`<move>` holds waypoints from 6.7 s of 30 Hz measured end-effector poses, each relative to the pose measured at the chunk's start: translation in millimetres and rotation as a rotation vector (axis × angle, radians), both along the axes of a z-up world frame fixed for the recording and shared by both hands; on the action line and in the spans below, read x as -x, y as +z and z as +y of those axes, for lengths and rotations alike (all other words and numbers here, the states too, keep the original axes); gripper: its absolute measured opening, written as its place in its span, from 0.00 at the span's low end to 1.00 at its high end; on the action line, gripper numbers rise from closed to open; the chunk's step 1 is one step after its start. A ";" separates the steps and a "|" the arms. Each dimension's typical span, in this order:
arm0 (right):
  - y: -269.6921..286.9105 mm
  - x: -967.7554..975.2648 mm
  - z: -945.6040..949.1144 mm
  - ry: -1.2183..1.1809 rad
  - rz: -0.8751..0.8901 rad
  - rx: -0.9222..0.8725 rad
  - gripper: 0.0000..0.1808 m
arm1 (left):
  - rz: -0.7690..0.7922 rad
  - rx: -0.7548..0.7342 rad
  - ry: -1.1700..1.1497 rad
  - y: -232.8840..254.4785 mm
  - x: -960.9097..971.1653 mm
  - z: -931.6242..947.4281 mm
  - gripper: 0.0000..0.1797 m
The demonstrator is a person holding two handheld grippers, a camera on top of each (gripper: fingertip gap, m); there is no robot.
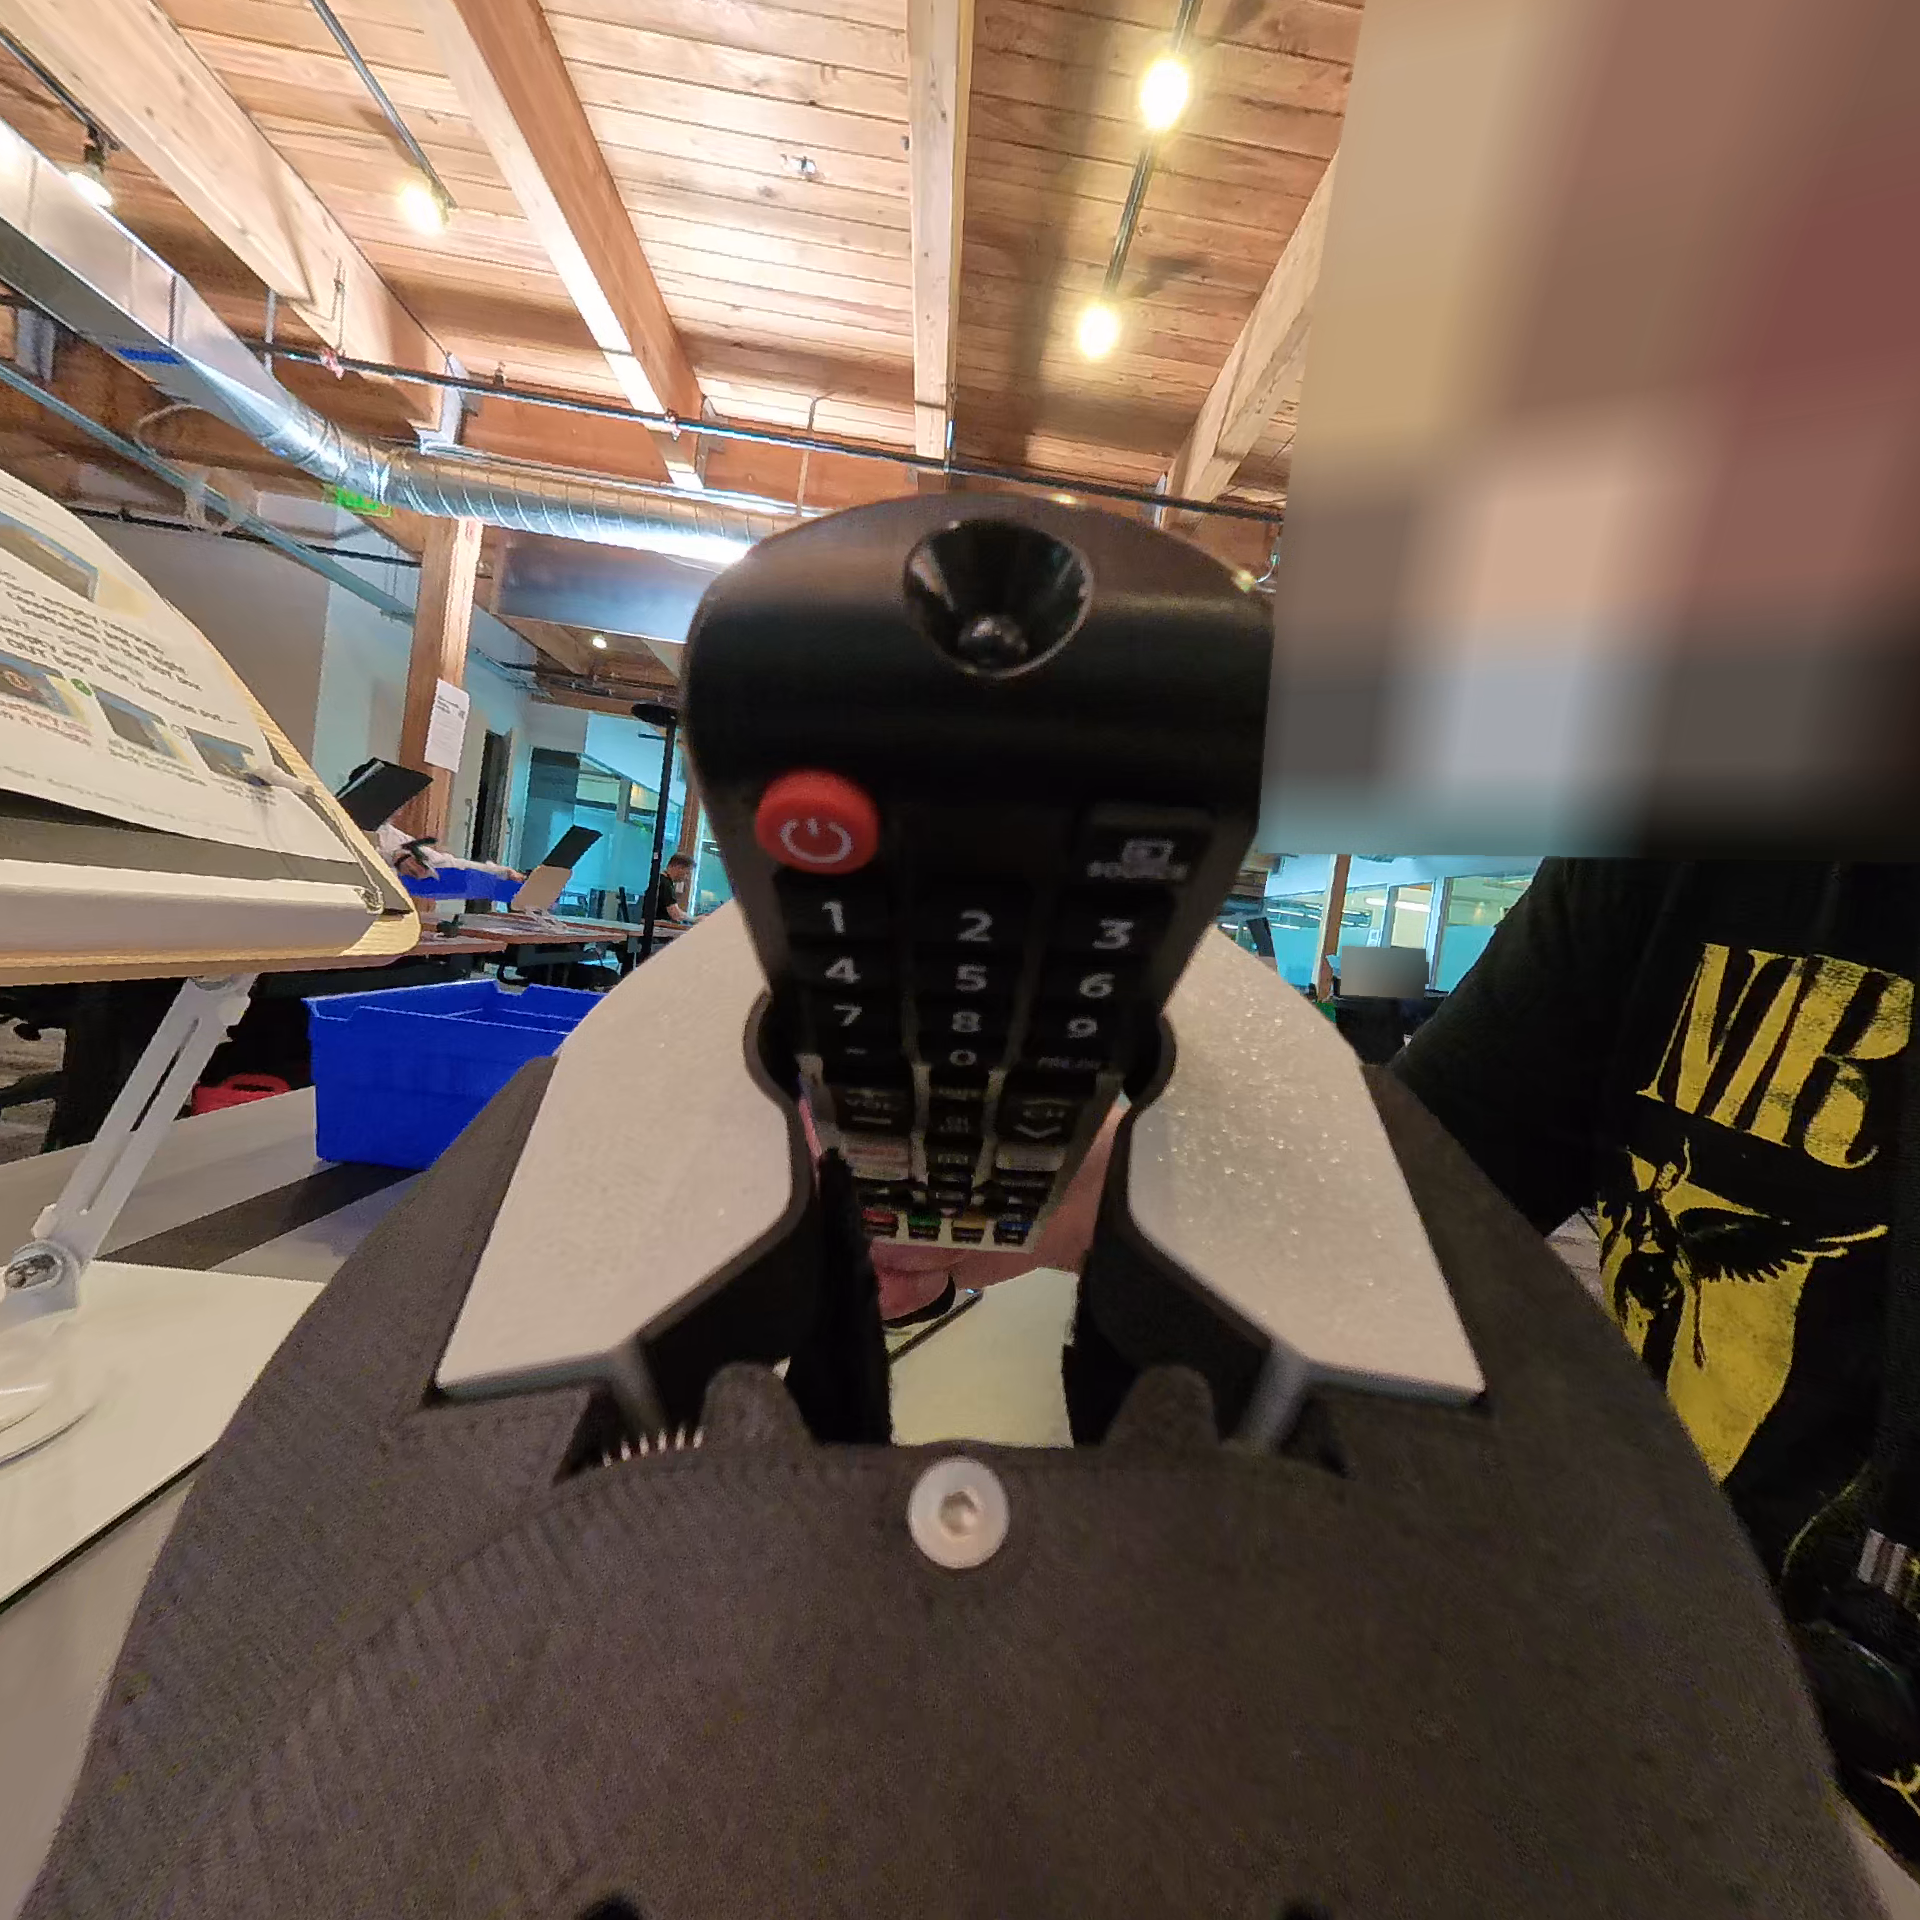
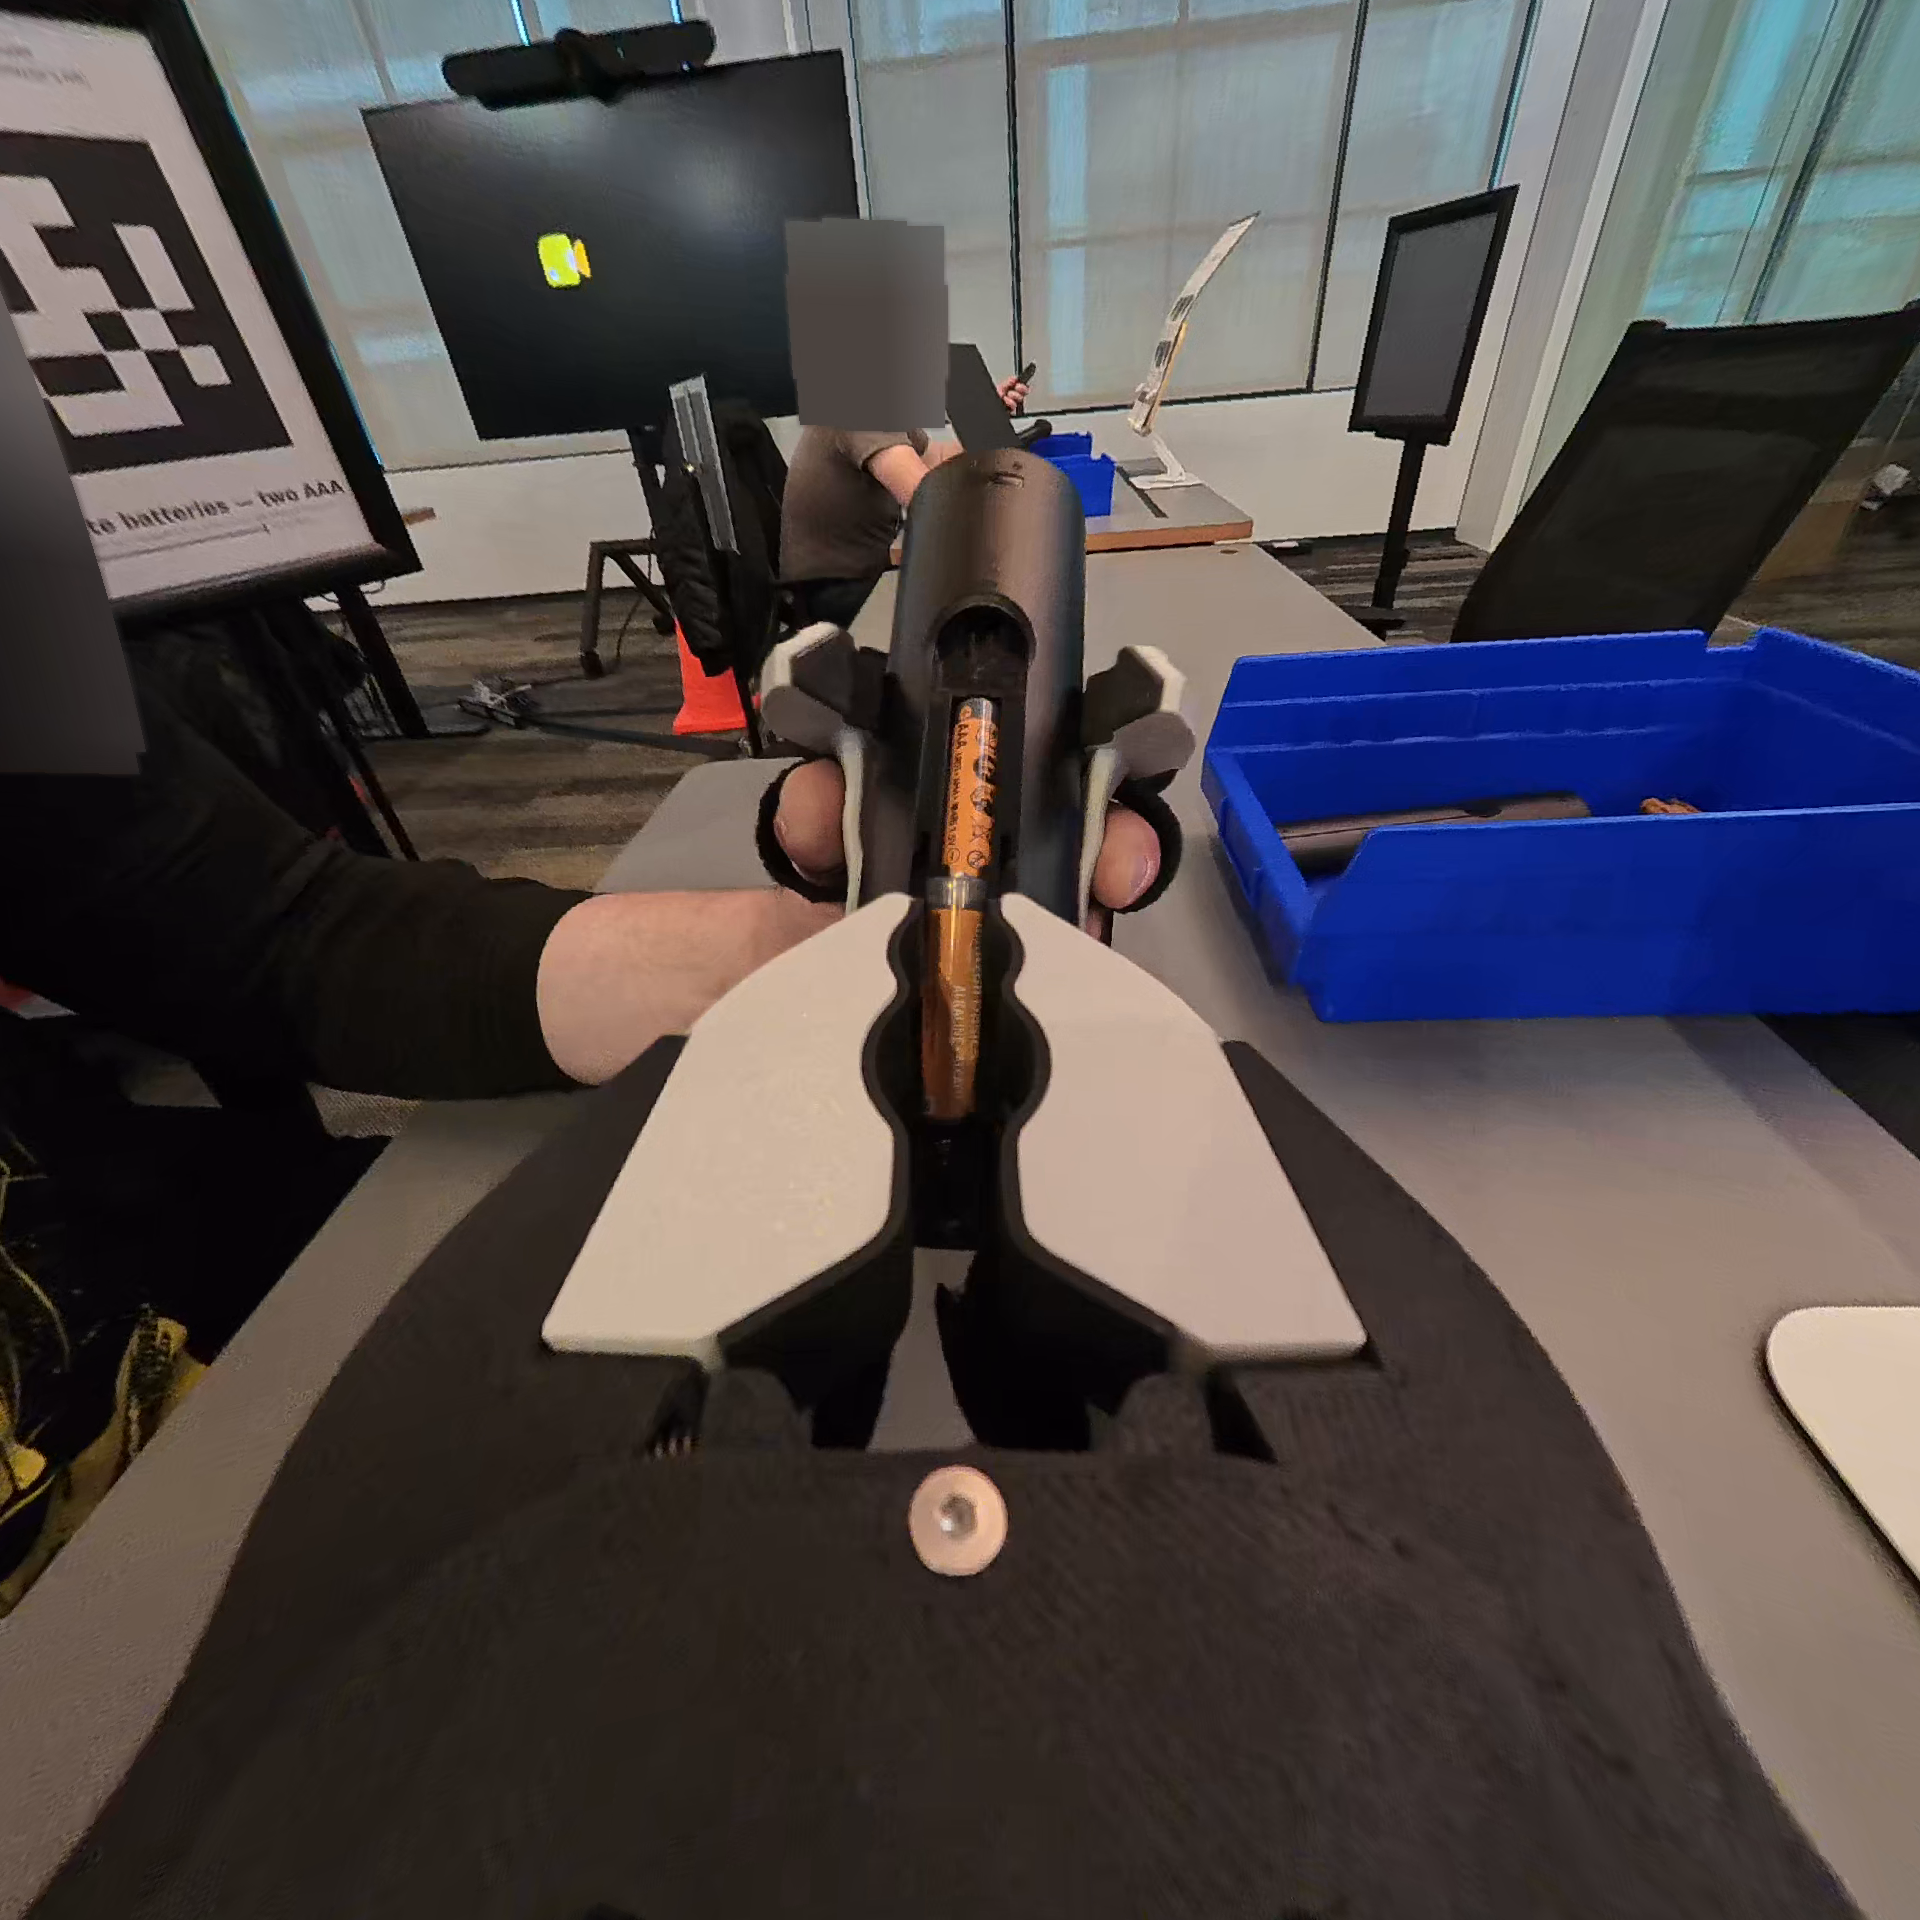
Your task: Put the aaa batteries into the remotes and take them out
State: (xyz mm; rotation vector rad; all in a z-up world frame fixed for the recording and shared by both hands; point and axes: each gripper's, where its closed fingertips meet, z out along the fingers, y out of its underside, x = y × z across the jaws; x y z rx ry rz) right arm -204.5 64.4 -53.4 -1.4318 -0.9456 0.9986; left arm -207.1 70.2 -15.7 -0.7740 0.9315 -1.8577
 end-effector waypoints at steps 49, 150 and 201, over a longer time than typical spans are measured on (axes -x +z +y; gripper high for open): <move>-14.4 -0.7 8.1 0.006 0.527 0.824 0.29 | 0.097 -0.230 0.146 0.3 -13.6 -19.1 0.34; -129.3 -189.5 -151.3 -0.308 -0.804 0.649 0.21 | 0.072 -0.117 -0.016 -9.5 -27.1 -27.2 0.34; -10.3 -79.7 -85.4 -0.220 -0.457 0.164 0.11 | -0.027 -0.054 -0.103 4.3 -17.2 -32.3 0.34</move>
